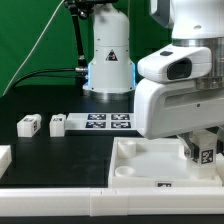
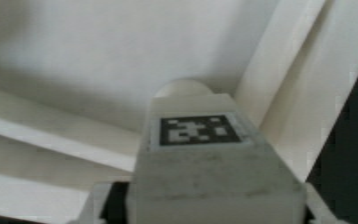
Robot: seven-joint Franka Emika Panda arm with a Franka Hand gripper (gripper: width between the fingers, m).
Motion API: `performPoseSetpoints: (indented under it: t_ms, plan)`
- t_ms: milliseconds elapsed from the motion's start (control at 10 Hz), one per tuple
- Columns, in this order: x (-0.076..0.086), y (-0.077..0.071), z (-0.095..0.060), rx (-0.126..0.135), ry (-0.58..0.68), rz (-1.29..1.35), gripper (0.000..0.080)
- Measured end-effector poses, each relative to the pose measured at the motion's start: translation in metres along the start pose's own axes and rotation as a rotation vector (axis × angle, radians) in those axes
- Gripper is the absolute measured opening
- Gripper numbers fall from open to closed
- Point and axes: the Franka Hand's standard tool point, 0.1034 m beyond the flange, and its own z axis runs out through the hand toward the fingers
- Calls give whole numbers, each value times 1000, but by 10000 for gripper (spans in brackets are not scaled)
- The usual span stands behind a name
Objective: Assemble one leg
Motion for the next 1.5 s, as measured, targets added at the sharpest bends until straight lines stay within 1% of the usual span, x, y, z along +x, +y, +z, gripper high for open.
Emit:
performPoseSetpoints:
  t_ms: [100, 200, 400, 500, 700, 800, 900, 1100, 1200, 1300, 1400, 1500]
  plan:
    - [0, 0, 0, 0, 0, 4, 290]
    - [0, -3, 0, 3, 1, 178, 290]
    - [2, -7, -1, 0, 3, 537, 290]
    - [1, -3, -1, -5, 2, 676, 290]
    - [-3, 6, 0, -26, 3, 846, 294]
    - [-4, 10, -1, -37, 8, 955, 300]
    - [-6, 18, -2, -53, 10, 1040, 307]
    - [-8, 25, -2, -65, 13, 1121, 311]
    - [-8, 25, -2, -64, 11, 1096, 311]
    - [-8, 23, -2, -63, 11, 1078, 475]
    - [-7, 17, -1, -63, 10, 1074, 609]
    - [-7, 14, -1, -63, 8, 1020, 637]
